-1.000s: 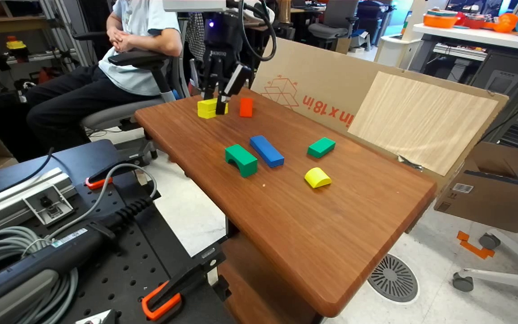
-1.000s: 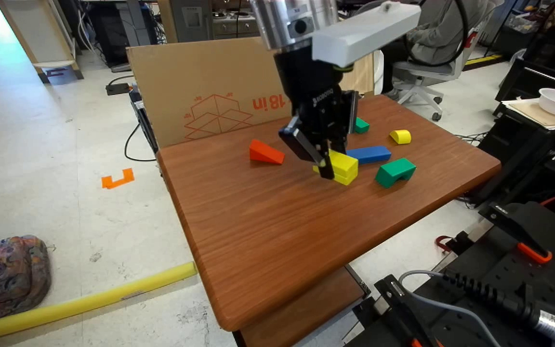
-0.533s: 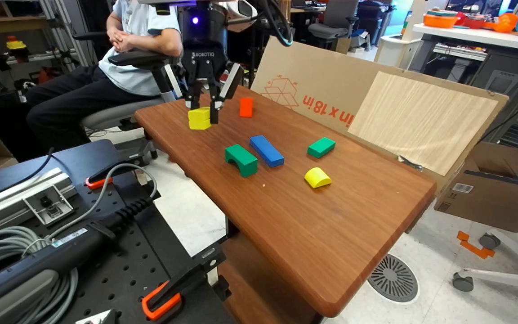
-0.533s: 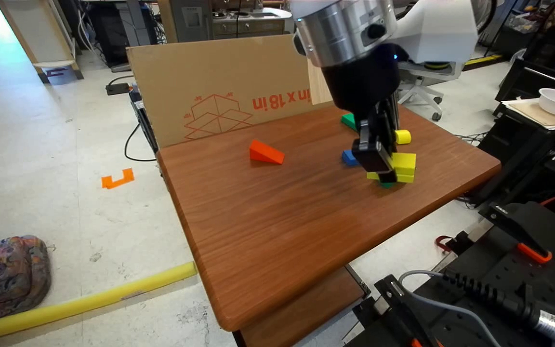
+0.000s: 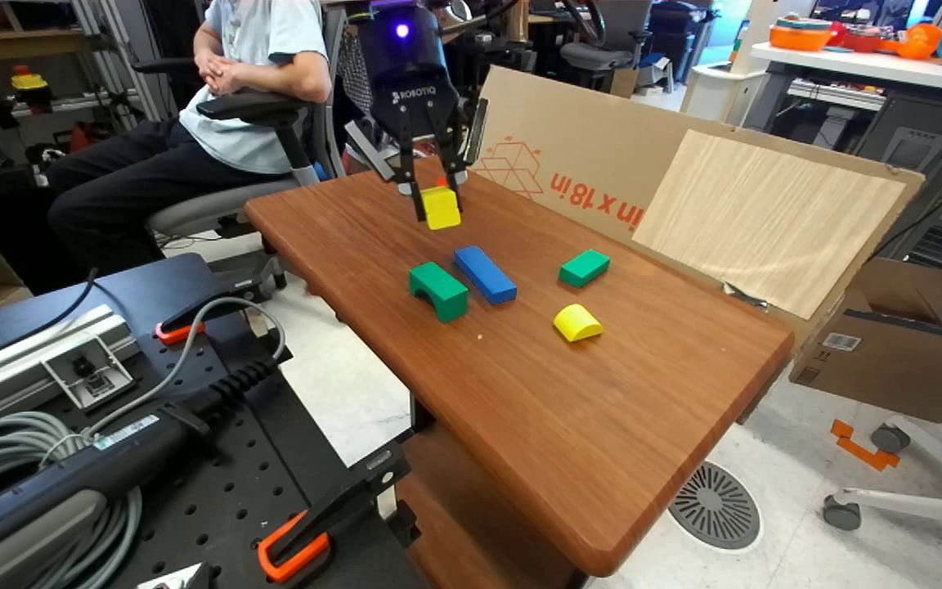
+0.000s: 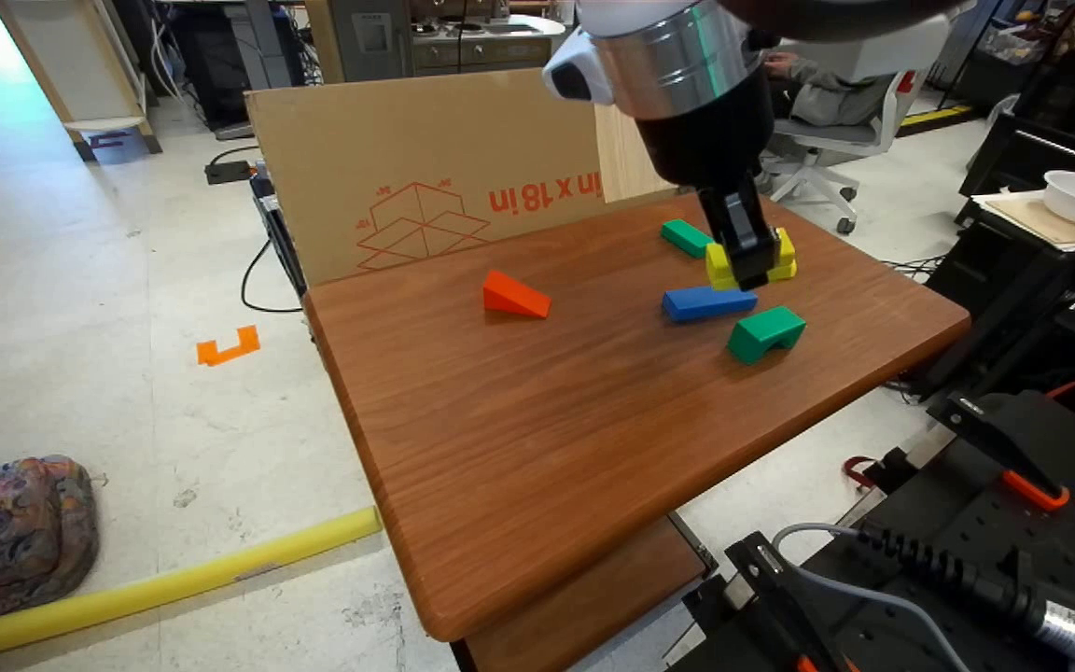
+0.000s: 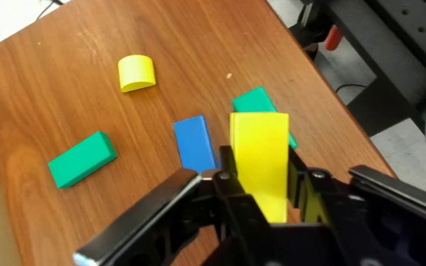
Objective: Put the yellow block on the green block
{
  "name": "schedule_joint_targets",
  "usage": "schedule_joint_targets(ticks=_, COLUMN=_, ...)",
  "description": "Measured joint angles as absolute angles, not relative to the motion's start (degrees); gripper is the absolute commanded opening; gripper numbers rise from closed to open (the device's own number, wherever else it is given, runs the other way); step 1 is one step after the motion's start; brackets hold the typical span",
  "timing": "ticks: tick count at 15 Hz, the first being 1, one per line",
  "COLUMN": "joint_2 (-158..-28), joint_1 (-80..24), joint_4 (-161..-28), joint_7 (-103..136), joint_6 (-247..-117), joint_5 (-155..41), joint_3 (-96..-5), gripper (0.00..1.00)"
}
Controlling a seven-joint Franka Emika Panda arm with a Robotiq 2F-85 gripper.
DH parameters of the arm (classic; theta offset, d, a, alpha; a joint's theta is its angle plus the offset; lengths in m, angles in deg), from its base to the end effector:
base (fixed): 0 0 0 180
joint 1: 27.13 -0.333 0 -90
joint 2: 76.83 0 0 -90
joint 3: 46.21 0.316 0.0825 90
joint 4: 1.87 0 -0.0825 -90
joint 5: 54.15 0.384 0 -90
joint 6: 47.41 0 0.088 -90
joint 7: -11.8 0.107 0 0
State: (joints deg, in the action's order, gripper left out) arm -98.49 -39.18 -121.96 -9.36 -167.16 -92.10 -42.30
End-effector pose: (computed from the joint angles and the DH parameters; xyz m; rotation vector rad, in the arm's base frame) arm 0.5327 0.1211 0.2197 2.2495 1.3723 -0.5194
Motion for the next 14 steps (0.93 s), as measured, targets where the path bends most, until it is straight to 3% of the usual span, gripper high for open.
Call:
schedule_joint_targets(ticks=9, joint_2=-98.6, joint_1=-32.2, joint_4=-125.5, joint_7=-24.9, joint_6=-182.4, joint_5=-109.1, joint_3=-42.4, gripper=0.08)
schedule_joint_targets(ticks=14, joint_2=-99.7, joint_1=-30.3, joint_4=-125.6, joint_7=-30.7, joint_6=-184.7, joint_5=-108.4, joint_3=-42.1, gripper=0.08)
